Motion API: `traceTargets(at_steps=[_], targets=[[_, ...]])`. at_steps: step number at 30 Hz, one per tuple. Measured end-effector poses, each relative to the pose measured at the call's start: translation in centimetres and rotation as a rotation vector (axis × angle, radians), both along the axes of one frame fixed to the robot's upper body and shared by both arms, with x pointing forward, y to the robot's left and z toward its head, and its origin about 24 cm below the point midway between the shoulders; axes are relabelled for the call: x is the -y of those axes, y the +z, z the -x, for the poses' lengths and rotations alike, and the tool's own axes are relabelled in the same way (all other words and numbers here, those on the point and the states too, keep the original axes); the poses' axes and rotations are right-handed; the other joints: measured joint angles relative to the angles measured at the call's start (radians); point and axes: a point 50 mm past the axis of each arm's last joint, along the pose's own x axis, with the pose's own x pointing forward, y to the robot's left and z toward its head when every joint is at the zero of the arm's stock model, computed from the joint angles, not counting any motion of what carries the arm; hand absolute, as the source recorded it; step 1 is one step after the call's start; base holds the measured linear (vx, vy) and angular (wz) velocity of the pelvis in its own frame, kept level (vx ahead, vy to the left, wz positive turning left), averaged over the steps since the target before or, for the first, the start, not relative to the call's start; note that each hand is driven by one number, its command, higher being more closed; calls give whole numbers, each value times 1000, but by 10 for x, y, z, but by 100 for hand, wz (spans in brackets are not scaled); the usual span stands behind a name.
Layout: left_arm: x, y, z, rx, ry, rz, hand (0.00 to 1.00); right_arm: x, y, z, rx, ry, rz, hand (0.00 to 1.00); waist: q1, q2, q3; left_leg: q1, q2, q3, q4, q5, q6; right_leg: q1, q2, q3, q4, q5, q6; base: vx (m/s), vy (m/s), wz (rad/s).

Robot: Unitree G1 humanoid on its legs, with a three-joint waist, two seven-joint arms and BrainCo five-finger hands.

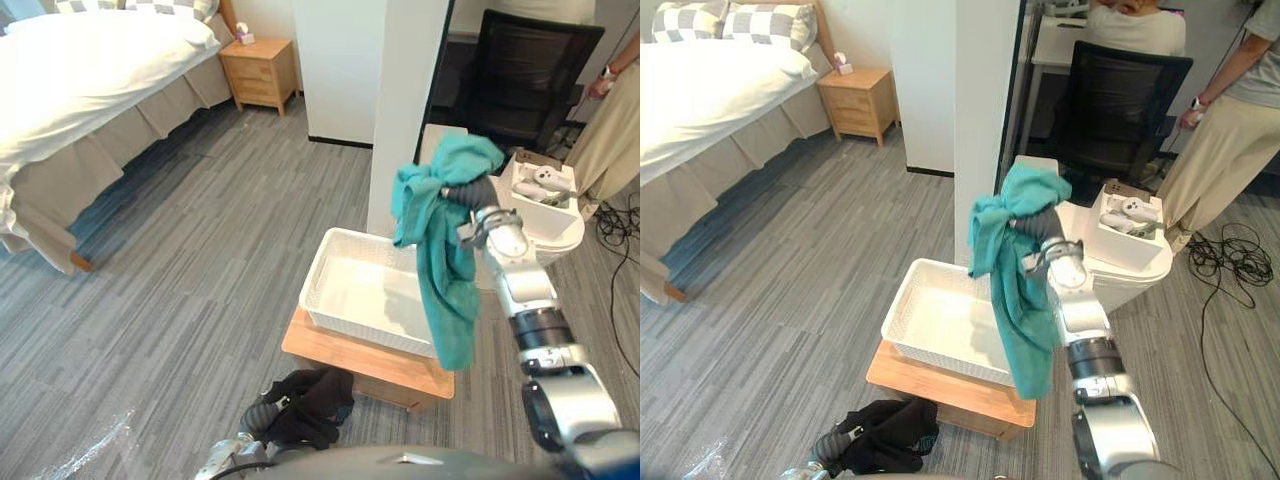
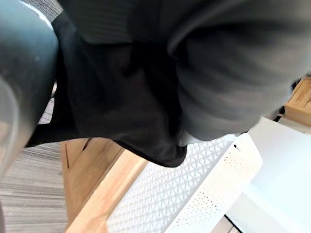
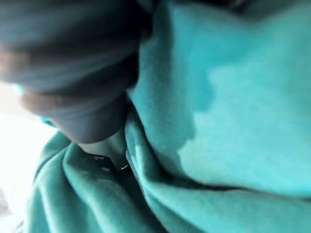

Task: Tidy the bed and pick cloth on bed and put in laundry

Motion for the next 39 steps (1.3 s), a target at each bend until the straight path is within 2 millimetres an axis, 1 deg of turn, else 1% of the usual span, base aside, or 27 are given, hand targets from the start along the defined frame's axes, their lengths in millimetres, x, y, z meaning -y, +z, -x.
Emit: traceTargets(at_steps=[2, 3, 5, 6, 8, 11, 13, 17, 20, 21, 23, 24, 25, 26, 27, 28, 30, 31, 32, 33, 34, 35, 36, 37, 38, 39], targets=[[1, -1, -2, -3, -4, 7, 100, -1, 20, -5, 51, 11, -6, 100, 0, 0, 0, -1, 0, 0, 0, 2, 3, 6, 0, 0, -11, 8, 2, 0, 0, 0], [1, -1, -3, -1, -5, 7, 100, 0, 25, -6, 63, 11, -2, 100, 2, 0, -1, -2, 0, 0, 0, 3, 3, 9, -1, 0, -14, 10, 1, 31, 5, 3], [2, -1, -7, 5, -9, 9, 100, 5, 43, -9, 100, 7, 14, 100, 12, -1, -1, -10, 1, 1, 1, 11, 2, 7, -1, 0, -19, 17, -6, 0, 0, 0], [2, -1, -9, 9, -11, 10, 100, 5, 47, -10, 110, 6, 19, 100, 14, -2, -1, -12, 2, 1, 1, 13, 0, 6, 0, 1, -19, 18, -8, 0, 0, 0], [3, 0, -11, 15, -15, 13, 100, 1, 66, -13, 154, 18, 24, 100, 17, 0, -2, -18, 10, 3, 1, 23, -2, -2, 8, 5, -19, 24, -15, -46, -18, -3], [4, 0, -12, 19, -18, 16, 100, -5, 78, -14, 176, 45, 29, 100, 22, 0, -4, -20, 29, 2, 0, 28, -7, -4, 26, 6, -19, 28, -27, -68, -33, -2], [4, 0, -12, 17, -19, 16, 100, -12, 80, -15, 168, 75, 38, 100, 24, 0, -5, -24, 40, 1, 0, 35, -10, -7, 38, 7, -19, 31, -34, -83, -33, 0], [4, -3, -9, -7, -17, 18, 100, -19, 75, -17, 133, 103, 60, 100, 29, 5, -10, -36, 56, 1, 0, 40, -12, -14, 55, 7, -29, 37, -47, -94, -30, 0], [4, -4, -7, -18, -16, 20, 100, -22, 64, -17, 90, 110, 67, 100, 34, 5, -10, -37, 55, 1, 0, 37, -17, -15, 61, 3, -35, 33, -45, -48, -1, 1], [4, -4, -6, -22, -14, 20, 100, -23, 58, -17, 69, 113, 70, 100, 40, 7, -11, -37, 54, 1, 0, 37, -17, -18, 61, 2, -39, 33, -44, 0, 0, 0], [3, -5, -5, -28, -12, 18, 100, -23, 42, -15, 26, 113, 72, 100, 48, 8, -12, -37, 52, 1, 0, 36, -16, -17, 60, 2, -42, 33, -43, 0, 0, 0], [3, -5, -5, -28, -12, 17, 100, -22, 28, -14, -16, 110, 60, 100, 53, 8, -12, -38, 50, 0, 0, 35, -16, -17, 58, 1, -43, 33, -42, 48, 11, 3], [3, -5, -4, -30, -11, 17, 100, -23, 15, -14, -58, 107, 46, 100, 54, 8, -12, -40, 48, -1, 0, 35, -15, -17, 56, -1, -43, 32, -41, 80, 11, 4], [3, -5, -4, -31, -11, 17, 100, -25, -1, -14, -112, 101, 28, 100, 55, 8, -12, -45, 46, -3, 0, 36, -17, -14, 54, -4, -40, 32, -39, 80, 6, 6], [3, -5, -3, -33, -10, 17, 100, -27, -13, -14, -153, 98, 17, 100, 55, 8, -12, -50, 44, -5, 0, 39, -21, -18, 52, -9, -39, 36, -31, 73, 1, 7], [3, -5, -3, -34, -10, 17, 100, -29, -20, -15, -177, 95, 15, 100, 55, 8, -12, -52, 43, -6, 0, 40, -20, -19, 51, -13, -39, 37, -30, 80, -6, 8], [3, -5, -2, -35, -9, 17, 100, -36, -40, -15, -255, 98, 20, 100, 60, 7, -12, -59, 38, -24, 0, 46, -13, -19, 47, -32, -38, 38, -33, 87, -11, 19], [3, -5, -4, -27, -10, 16, 100, -39, -45, -15, -275, 96, 15, 100, 66, 7, -11, -70, 35, -33, 0, 47, -14, -24, 46, -46, -38, 37, -32, 67, -21, 30], [3, -2, -9, -9, -14, 16, 100, -40, -50, -15, -288, 82, 10, 100, 83, 6, -10, -88, 35, -43, 0, 48, -15, -37, 47, -55, -39, 34, -32, 54, -24, 29], [3, -1, -13, 5, -17, 15, 100, -39, -50, -16, -290, 71, 8, 100, 90, 4, -10, -104, 39, -53, 1, 52, -16, -46, 49, -54, -38, 33, -33, 36, -48, 28], [3, 4, -22, 39, -24, 12, 100, -38, -50, -19, -293, 52, 9, 100, 108, -2, -6, -141, 45, -63, 1, 60, -17, -81, 55, -61, -32, 31, -37, 30, -56, 18], [3, 8, -33, 71, -33, 7, 100, -37, -46, -24, -290, 27, 12, 100, 127, -11, 8, -179, 52, -69, 1, 71, -20, -120, 63, -64, -24, 32, -43, 23, -59, 15], [2, 11, -39, 88, -38, 4, 100, -36, -42, -28, -284, 13, 16, 100, 134, -15, 21, -195, 54, -75, 1, 78, -22, -135, 66, -69, -21, 32, -45, 0, -53, 18], [1, 16, -49, 117, -49, -3, 100, -36, -32, -35, -268, -15, 24, 100, 139, -22, 58, -219, 58, -89, 2, 90, -25, -153, 73, -84, -12, 29, -52, -12, -33, 24], [-1, 19, -54, 132, -55, -8, 100, -36, -26, -38, -255, -28, 26, 100, 143, -28, 76, -228, 64, -95, 3, 95, -27, -162, 75, -88, -7, 27, -56, -34, -61, 18], [-4, 24, -63, 156, -65, -21, 100, -36, -16, -42, -230, -47, 22, 100, 160, -38, 102, -246, 70, -96, 5, 102, -31, -186, 78, -88, 9, 23, -61, -19, -42, 6]])
